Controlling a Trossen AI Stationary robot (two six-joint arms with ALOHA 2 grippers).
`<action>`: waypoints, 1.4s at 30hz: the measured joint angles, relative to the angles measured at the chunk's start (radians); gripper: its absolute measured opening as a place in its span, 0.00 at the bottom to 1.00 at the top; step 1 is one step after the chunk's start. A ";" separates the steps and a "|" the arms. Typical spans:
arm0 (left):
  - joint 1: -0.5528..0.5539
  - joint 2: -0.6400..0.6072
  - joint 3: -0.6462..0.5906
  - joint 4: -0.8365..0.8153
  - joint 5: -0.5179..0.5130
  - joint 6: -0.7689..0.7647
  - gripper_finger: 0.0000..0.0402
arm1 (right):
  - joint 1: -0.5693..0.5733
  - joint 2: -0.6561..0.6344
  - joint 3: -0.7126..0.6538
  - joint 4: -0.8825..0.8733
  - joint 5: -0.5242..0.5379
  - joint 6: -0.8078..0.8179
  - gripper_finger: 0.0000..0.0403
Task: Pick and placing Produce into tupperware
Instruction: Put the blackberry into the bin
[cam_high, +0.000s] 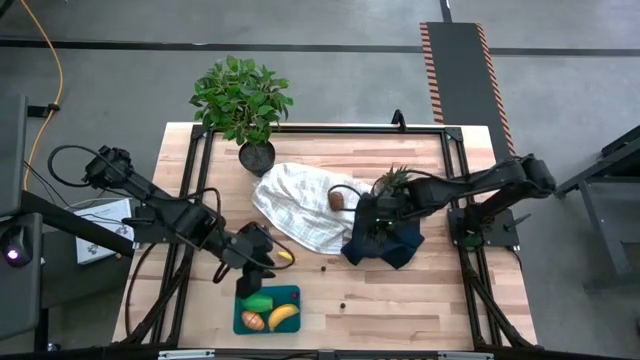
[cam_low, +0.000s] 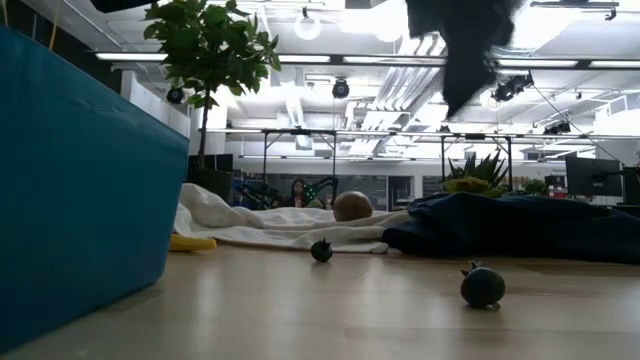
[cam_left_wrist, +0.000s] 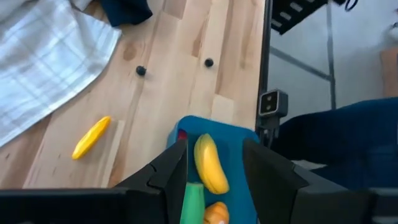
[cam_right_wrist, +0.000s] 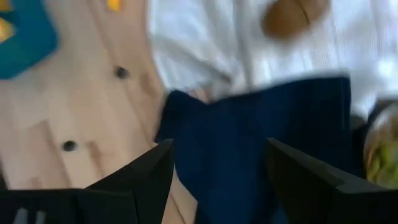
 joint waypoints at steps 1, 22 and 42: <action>-0.001 0.000 0.000 -0.003 0.000 0.001 0.35 | -0.003 -0.023 -0.055 0.025 -0.002 0.028 0.60; -0.001 0.000 0.000 -0.017 -0.083 0.002 0.35 | -0.015 -0.201 -0.517 0.297 0.008 0.087 0.55; -0.001 0.001 0.000 -0.070 -0.163 0.002 0.35 | -0.014 -0.071 -0.521 0.328 0.127 -0.096 0.55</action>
